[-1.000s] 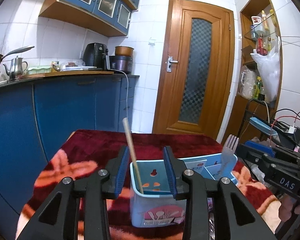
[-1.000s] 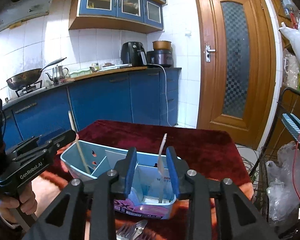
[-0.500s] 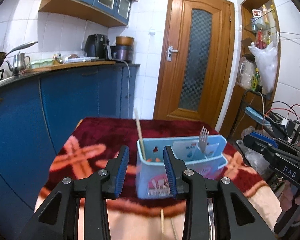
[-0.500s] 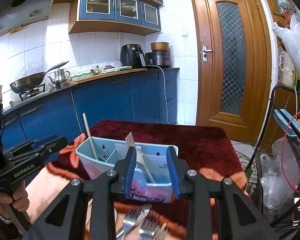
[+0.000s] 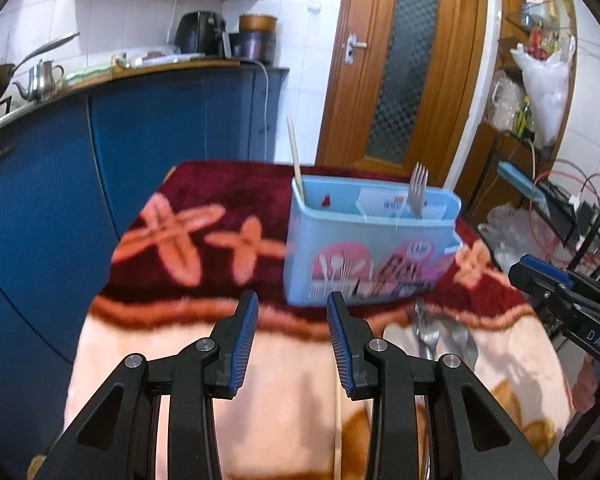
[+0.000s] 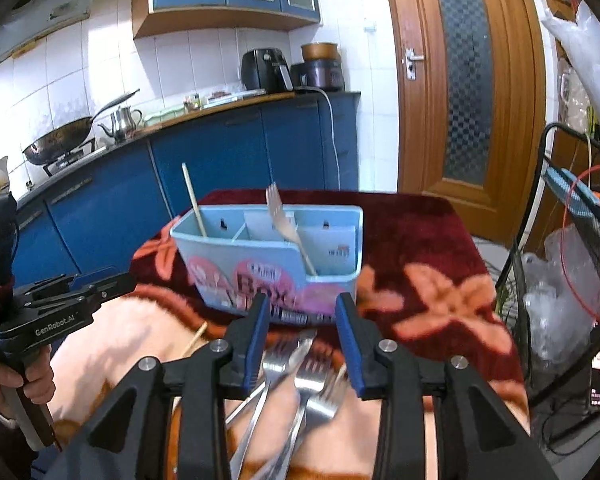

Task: Organize utensils
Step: 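Move both open tools back down toward the remaining utensils, then grasp another wooden chopstick with the left tool while the right tool grasps a steel fork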

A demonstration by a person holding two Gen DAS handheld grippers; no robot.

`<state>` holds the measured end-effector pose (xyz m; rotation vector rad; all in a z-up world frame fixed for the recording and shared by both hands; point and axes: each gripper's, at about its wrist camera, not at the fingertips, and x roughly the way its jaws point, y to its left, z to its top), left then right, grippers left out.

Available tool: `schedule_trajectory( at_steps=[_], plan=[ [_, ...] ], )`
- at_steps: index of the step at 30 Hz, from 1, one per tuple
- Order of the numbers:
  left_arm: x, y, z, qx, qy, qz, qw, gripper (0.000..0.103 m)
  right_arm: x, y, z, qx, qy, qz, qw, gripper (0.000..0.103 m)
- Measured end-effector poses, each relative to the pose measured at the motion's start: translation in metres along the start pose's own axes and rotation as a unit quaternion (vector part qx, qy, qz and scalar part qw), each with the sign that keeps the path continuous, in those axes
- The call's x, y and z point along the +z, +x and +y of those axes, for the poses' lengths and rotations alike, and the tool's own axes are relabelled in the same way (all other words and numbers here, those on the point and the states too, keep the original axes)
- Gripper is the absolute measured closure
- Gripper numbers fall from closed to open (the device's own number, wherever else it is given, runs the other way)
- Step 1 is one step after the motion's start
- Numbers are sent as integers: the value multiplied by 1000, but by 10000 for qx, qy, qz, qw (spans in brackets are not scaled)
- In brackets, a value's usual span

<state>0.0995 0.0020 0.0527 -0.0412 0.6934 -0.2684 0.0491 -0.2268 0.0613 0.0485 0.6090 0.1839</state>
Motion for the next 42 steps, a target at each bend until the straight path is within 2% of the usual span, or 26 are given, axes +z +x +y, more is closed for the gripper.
schedule_trajectory(
  at_steps=[5, 16, 36, 42],
  plan=[
    [-14, 8, -4, -53, 69, 409, 9991, 67, -14, 3, -1, 46, 24, 256, 9997, 62],
    [-33, 28, -13, 21, 254, 1046, 9942, 67, -34, 13, -12, 44, 195, 653, 9977, 62],
    [-41, 58, -33, 24, 685, 1795, 9814, 67, -52, 24, -33, 25, 435, 923, 9948, 58],
    [-35, 64, -29, -32, 494, 1991, 9787, 69, -54, 26, -34, 79, 453, 957, 9943, 58]
  ],
)
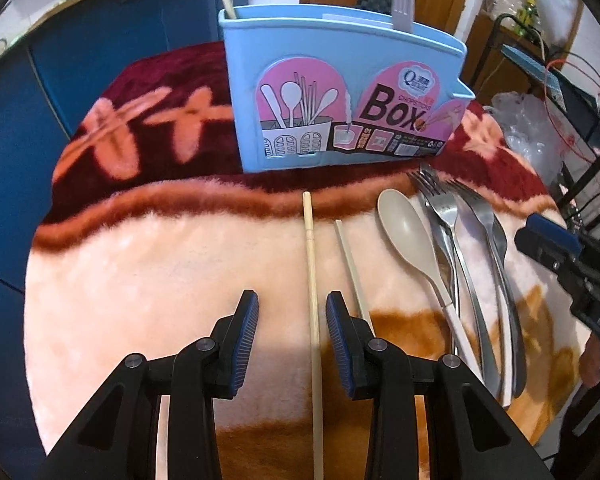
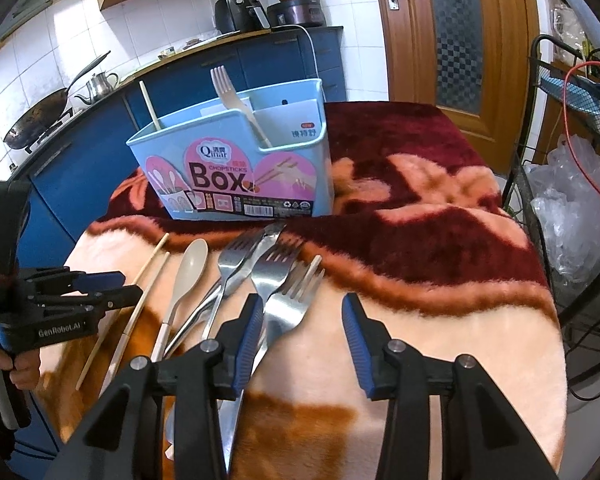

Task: Organize utensils
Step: 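Grasp another wooden chopstick with the left tool while the right tool grasps a steel fork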

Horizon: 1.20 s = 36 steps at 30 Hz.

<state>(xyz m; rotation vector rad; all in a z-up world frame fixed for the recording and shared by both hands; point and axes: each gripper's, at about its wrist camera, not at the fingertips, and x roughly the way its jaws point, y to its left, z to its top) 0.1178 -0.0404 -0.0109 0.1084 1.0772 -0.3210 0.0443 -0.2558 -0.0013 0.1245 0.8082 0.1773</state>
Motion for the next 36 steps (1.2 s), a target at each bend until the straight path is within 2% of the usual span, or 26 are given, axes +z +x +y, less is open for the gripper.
schedule_trajectory(
  at_steps=[4, 6, 7, 8, 11, 16, 26, 28, 31, 34, 36],
  plan=[
    [2, 1, 4, -123, -122, -19, 9998, 76, 1, 0, 1, 37, -3, -1, 10000, 58],
    [1, 1, 7, -234, -236, -38, 9994, 83, 1, 1, 1, 47, -16, 18, 10000, 58],
    [1, 0, 9, -334, -300, -43, 9990, 93, 2, 1, 2, 51, -20, 26, 10000, 58],
    [1, 1, 10, -412, -351, -41, 9985, 96, 2, 2, 3, 61, -29, 44, 10000, 58],
    [-1, 1, 14, -588, -521, -105, 9969, 98, 3, 4, 5, 44, -28, 88, 9999, 58],
    [-8, -6, 27, -795, -739, -308, 9936, 99, 6, 9, 8, 152, 17, 182, 9997, 58],
    [-14, -35, 43, -817, -965, -1115, 9857, 99, 16, 27, 9, 377, 141, 485, 9980, 59],
    [-16, -38, 45, -813, -982, -1195, 9846, 99, 18, 29, 10, 367, 123, 497, 9980, 62],
    [-18, -39, 47, -878, -1014, -1176, 9840, 99, 22, 31, 12, 390, 125, 506, 9979, 71],
    [-21, -37, 49, -896, -1022, -1168, 9838, 99, 23, 31, 16, 361, 59, 503, 9981, 72],
    [-22, -37, 49, -909, -1049, -1174, 9833, 99, 23, 30, 18, 322, -16, 478, 9983, 81]
  ],
)
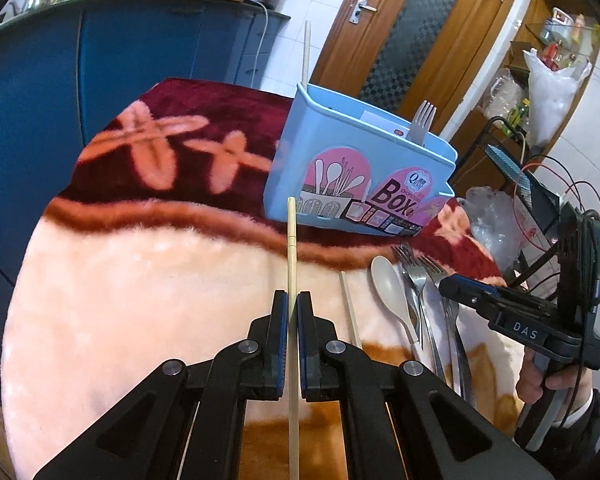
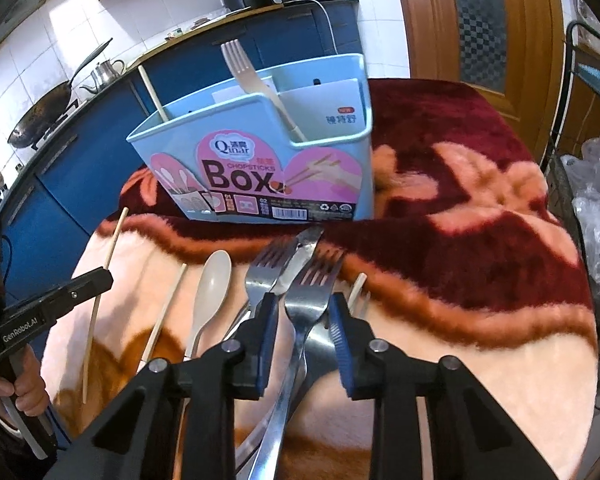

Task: Organize utensils
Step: 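Grasp another wooden chopstick with the left tool while the right tool grasps a steel fork, then lift the chopstick with the left tool while the right tool carries the steel fork to the caddy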

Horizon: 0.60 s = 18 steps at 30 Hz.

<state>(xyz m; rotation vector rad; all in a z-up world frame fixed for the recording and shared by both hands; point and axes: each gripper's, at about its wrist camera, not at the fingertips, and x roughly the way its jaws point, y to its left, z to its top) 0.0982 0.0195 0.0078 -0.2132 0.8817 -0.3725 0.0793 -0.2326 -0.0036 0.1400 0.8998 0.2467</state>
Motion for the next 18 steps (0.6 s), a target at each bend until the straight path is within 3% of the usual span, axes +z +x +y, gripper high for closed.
schedule_trajectory(
  at_steps=[2, 18],
  plan=[
    [-1, -1, 1, -19, -25, -15, 10000, 99, 0, 0, 1, 147, 0, 50, 9999, 86],
    [-2, -9, -3, 31, 110, -225, 9997, 99, 11, 23, -11, 590, 541, 458, 9957, 87]
  ],
)
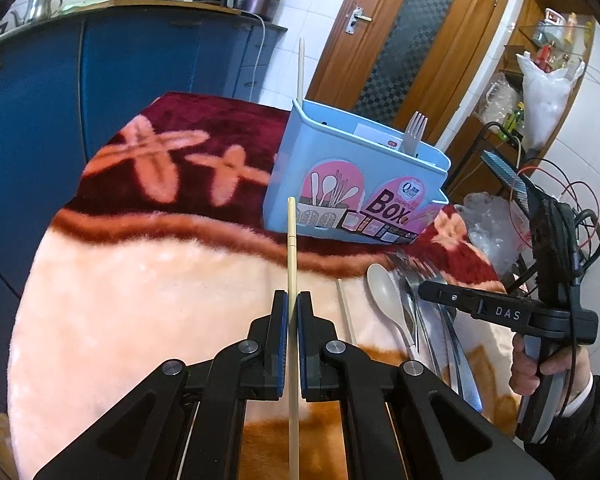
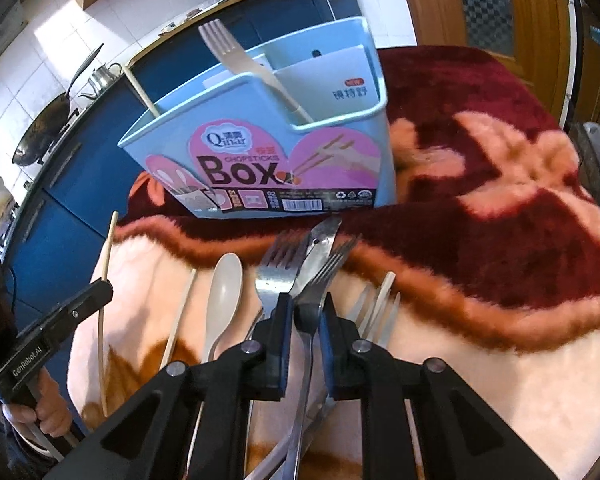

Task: Organize utensils
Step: 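Lift the chopstick with the left tool while the right tool carries the steel fork to the caddy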

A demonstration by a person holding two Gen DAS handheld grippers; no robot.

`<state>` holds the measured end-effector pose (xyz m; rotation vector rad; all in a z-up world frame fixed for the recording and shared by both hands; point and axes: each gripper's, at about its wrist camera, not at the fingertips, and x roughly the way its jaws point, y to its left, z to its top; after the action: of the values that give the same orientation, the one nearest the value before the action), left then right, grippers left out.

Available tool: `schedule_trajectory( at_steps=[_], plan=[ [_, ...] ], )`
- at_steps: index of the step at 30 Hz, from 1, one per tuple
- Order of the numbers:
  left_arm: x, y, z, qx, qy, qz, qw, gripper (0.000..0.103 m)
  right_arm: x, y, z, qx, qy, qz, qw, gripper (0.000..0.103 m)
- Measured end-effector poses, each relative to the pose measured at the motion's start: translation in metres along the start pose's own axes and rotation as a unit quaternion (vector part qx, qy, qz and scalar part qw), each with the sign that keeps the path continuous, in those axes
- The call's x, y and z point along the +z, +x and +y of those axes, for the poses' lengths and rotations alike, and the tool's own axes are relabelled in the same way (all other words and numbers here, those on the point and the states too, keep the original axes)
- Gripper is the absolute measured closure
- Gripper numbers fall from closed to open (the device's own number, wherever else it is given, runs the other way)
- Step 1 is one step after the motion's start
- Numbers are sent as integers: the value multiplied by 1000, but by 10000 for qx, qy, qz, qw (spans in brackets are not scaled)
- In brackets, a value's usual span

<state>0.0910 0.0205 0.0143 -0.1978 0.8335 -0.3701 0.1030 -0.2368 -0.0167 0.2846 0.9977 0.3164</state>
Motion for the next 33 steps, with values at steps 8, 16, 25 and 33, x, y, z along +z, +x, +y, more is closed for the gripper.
schedule_trajectory(
  at_steps=[8, 16, 25, 33],
  plan=[
    [2, -2, 0, -23, -8, -65, 10000, 99, -11, -14, -6, 220, 137, -244, 9994, 97],
    [7, -14, -5, -95, 25, -393, 9992, 99, -20, -55, 0, 420, 128, -1093, 9930, 98],
    [26, -37, -25, -188, 217, -1046, 9941, 99, -17, -90, 24, 406, -252, -2024, 9781, 98],
    [63, -50, -42, -270, 291, -1737, 9840, 99, -10, -107, 31, 227, -449, -2644, 9631, 98]
  ],
)
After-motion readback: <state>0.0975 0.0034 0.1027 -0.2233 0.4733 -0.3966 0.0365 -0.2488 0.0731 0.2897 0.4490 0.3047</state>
